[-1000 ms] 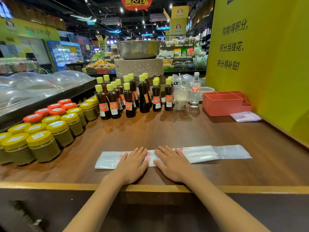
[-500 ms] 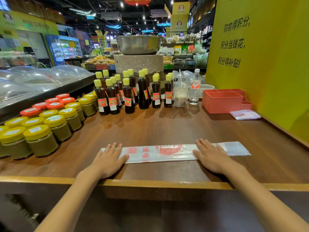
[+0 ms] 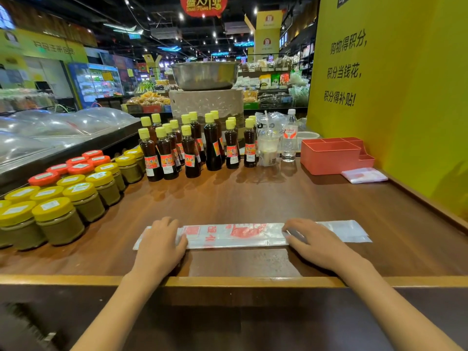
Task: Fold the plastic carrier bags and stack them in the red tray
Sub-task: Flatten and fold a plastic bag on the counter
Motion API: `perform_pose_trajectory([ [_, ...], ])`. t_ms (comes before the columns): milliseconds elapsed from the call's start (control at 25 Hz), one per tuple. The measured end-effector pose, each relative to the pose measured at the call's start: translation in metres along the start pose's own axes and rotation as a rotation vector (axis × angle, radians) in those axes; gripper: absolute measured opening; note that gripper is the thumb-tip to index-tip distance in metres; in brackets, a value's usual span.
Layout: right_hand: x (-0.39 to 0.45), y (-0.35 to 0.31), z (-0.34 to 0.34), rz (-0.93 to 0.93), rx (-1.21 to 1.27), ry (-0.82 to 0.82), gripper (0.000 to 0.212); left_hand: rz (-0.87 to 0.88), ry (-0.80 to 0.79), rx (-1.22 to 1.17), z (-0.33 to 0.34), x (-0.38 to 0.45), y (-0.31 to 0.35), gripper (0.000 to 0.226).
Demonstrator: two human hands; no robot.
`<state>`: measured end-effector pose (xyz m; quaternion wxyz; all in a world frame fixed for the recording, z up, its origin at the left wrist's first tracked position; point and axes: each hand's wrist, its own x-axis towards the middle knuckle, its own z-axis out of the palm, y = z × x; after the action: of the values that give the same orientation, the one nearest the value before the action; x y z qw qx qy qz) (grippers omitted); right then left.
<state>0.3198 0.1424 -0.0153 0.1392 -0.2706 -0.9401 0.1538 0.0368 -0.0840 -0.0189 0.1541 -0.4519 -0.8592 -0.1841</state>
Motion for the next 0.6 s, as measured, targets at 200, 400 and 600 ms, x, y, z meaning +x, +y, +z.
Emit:
perform_pose_trajectory([
  [200,0.007,-0.01,-0.004,0.085,-0.269,-0.095,0.049,0.205,-0.186,-0.327,0.007,0.0,0.071,0.045],
  [400,0.032,-0.042,-0.02,0.168,0.077,-0.253,0.032,0.282,-0.431,-0.329,0.034,0.022,0.095,0.06],
  [600,0.042,-0.028,-0.029,0.11,0.43,-0.234,0.047,0.213,-0.472,-0.418,0.04,0.036,0.078,0.056],
])
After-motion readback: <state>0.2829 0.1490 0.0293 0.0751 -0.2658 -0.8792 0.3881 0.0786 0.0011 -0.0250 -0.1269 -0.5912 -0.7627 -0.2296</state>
